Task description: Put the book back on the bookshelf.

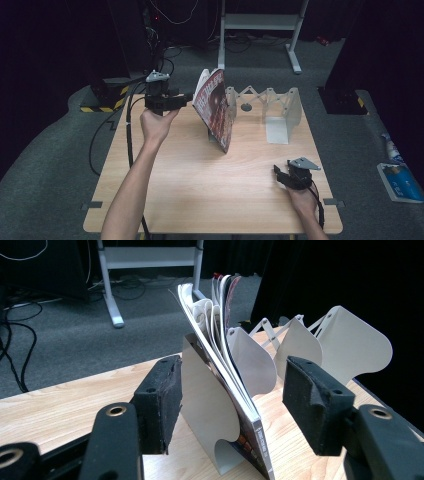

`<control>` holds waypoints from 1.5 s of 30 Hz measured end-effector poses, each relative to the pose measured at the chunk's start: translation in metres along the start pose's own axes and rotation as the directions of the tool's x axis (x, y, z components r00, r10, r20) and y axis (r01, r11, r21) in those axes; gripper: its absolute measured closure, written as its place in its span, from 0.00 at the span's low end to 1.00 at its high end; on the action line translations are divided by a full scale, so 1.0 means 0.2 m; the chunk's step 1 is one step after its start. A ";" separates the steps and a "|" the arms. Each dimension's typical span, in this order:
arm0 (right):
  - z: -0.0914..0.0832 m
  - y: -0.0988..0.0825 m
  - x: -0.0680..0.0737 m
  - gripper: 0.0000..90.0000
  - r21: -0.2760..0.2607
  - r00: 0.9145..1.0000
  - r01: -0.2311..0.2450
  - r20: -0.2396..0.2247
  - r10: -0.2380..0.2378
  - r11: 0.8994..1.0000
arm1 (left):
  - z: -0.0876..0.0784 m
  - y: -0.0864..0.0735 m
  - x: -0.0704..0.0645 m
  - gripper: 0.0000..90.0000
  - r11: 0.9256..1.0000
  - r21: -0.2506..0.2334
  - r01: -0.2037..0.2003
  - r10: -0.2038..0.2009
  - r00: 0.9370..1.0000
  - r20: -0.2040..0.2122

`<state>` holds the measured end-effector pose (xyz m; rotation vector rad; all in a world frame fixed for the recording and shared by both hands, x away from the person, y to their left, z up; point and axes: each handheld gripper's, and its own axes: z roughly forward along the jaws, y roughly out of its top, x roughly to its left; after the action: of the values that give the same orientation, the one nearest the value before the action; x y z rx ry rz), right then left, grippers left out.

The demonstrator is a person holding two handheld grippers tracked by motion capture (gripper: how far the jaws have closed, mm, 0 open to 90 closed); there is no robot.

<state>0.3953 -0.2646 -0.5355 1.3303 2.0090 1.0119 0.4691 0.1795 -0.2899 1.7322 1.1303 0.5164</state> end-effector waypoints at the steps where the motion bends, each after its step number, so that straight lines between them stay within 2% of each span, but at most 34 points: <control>1: 0.00 0.00 0.00 0.42 0.000 1.000 0.000 0.000 0.000 1.000 | -0.01 0.00 0.00 0.45 1.000 -0.005 0.003 -0.003 1.000 -0.001; 15: 0.00 0.00 0.00 0.42 0.000 1.000 0.000 -0.001 0.000 1.000 | -0.07 -0.04 0.04 0.46 0.999 -0.021 0.028 -0.028 1.000 0.000; 20: 0.00 0.00 0.00 0.42 0.000 1.000 0.000 -0.001 0.000 1.000 | -0.08 -0.07 0.06 0.47 0.999 -0.011 0.032 -0.032 0.999 -0.001; 26: 0.00 0.00 0.00 0.42 0.000 1.000 0.000 -0.001 0.000 1.000 | -0.10 -0.09 0.07 0.47 0.998 -0.021 0.053 -0.052 0.999 0.004; 38: 0.00 0.00 0.00 0.42 0.000 1.000 0.000 -0.001 0.000 1.000 | -0.13 -0.12 0.08 0.47 0.997 -0.032 0.064 -0.063 0.998 0.006; 45: 0.00 0.00 0.00 0.42 0.000 1.000 0.000 -0.001 0.000 1.000 | -0.16 -0.14 0.09 0.47 0.995 -0.042 0.087 -0.086 0.996 0.023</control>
<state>0.3953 -0.2646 -0.5355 1.3300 2.0096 1.0123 0.4412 0.2140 -0.3033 1.6404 1.1656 0.4645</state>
